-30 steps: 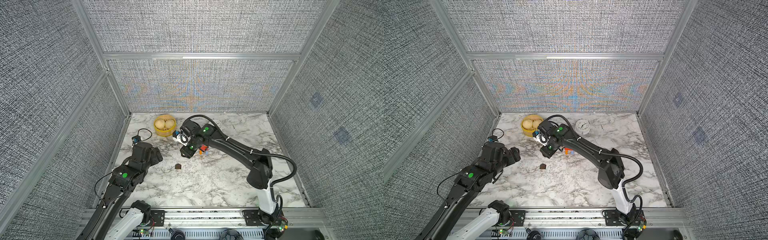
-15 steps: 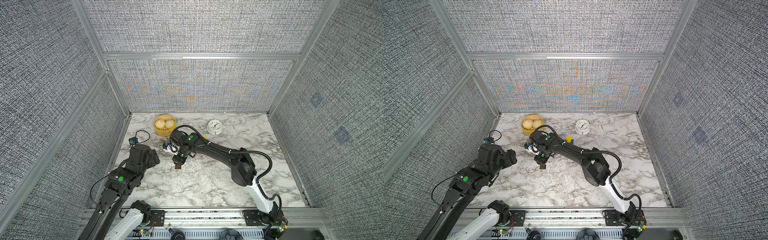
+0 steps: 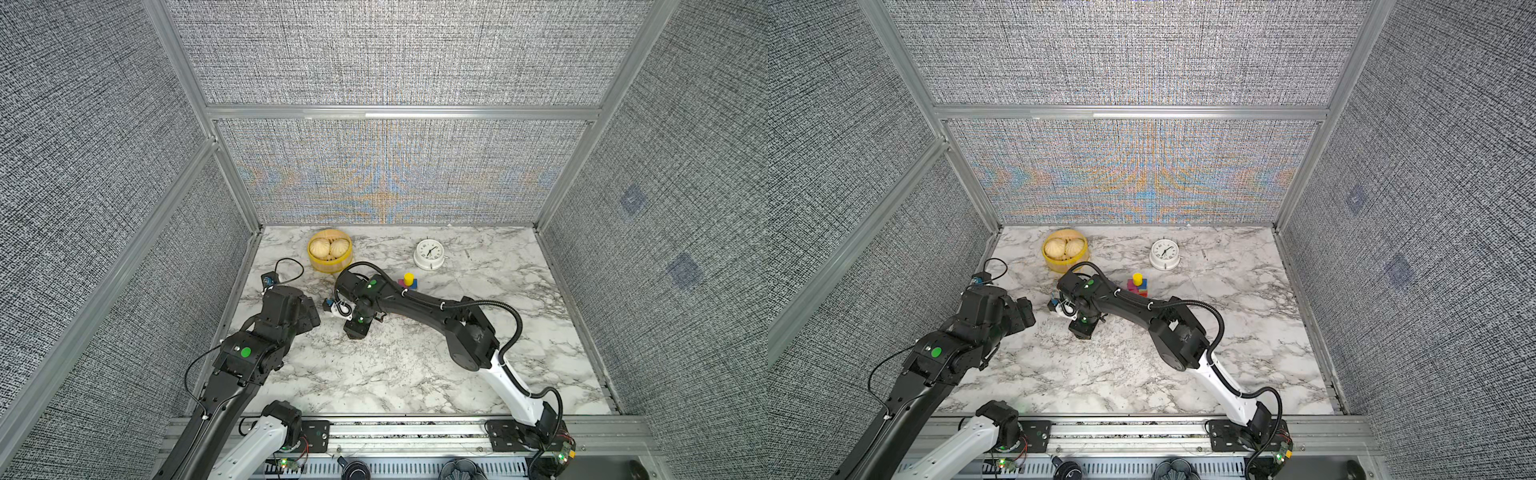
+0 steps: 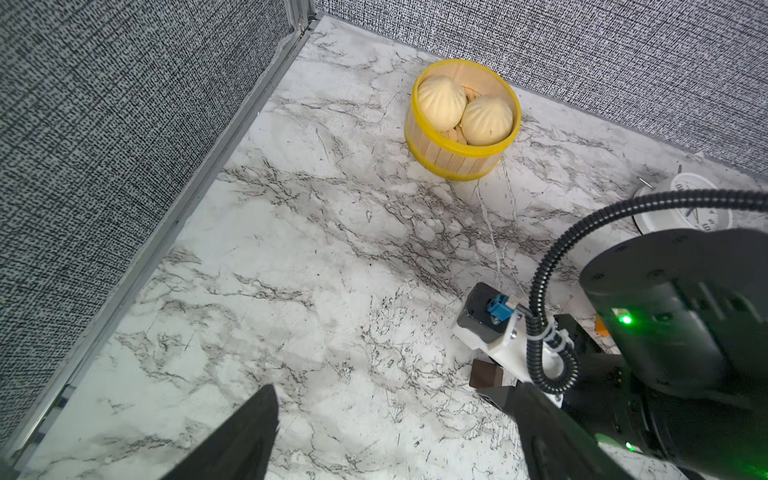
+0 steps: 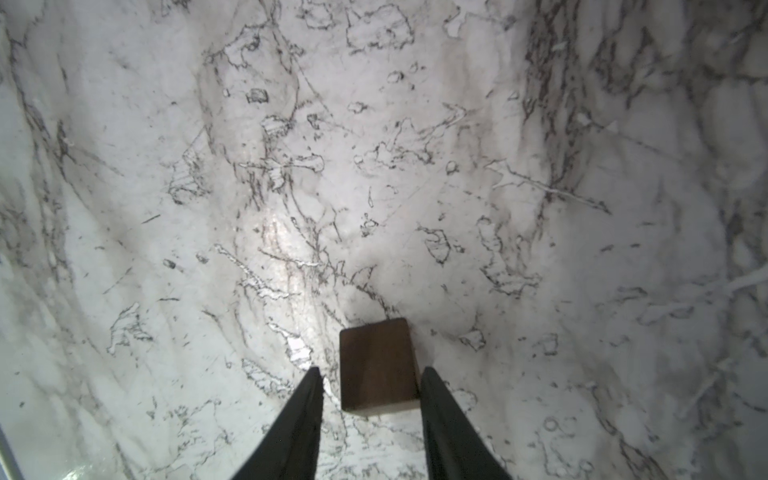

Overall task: Build the wood block tower
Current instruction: 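Move the right gripper down to the brown cube and close on it, then lift the brown cube with the right gripper and carry it over the stack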

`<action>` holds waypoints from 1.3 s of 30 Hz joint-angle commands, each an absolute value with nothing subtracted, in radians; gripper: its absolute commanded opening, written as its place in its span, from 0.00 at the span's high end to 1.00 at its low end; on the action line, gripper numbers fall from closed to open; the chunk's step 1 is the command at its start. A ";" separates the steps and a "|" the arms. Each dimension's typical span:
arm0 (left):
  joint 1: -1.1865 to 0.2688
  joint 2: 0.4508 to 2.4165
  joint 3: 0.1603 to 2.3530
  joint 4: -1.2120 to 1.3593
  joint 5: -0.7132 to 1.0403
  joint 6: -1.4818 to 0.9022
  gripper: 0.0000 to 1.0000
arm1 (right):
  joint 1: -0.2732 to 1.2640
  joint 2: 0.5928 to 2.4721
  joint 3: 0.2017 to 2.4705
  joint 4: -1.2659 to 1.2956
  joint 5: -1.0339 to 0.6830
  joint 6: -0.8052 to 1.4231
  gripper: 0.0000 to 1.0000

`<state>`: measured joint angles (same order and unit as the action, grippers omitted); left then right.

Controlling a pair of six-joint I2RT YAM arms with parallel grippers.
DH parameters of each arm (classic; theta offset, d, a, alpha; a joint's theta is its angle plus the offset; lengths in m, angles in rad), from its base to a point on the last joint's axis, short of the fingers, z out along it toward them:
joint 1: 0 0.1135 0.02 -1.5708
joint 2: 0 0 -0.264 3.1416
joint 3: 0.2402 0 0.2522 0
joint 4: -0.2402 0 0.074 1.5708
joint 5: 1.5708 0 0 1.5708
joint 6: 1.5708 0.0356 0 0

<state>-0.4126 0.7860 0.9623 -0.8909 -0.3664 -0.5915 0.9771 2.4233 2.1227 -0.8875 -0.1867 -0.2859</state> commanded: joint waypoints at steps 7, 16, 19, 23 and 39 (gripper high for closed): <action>-0.411 0.787 0.962 -0.881 -0.377 -0.575 0.10 | 0.987 2.441 2.131 -0.917 -0.156 -0.314 0.54; -0.412 0.781 0.959 -0.884 -0.379 -0.577 0.10 | 0.999 2.441 2.122 -0.919 -0.081 -0.321 0.63; -0.413 0.776 0.959 -0.888 -0.378 -0.578 0.10 | 1.000 2.433 2.118 -0.919 -0.080 -0.319 0.69; -0.413 0.771 0.962 -0.894 -0.379 -0.578 0.10 | 1.001 2.419 2.115 -0.920 -0.074 -0.312 0.72; -0.411 0.778 1.007 -0.905 -0.357 -0.571 0.10 | 0.944 2.284 2.170 -1.020 -0.075 -0.194 0.75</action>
<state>-0.4129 0.7746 0.9997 -0.8989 -0.3649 -0.5819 0.9577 2.3062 2.1590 -0.9691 -0.0639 -0.2390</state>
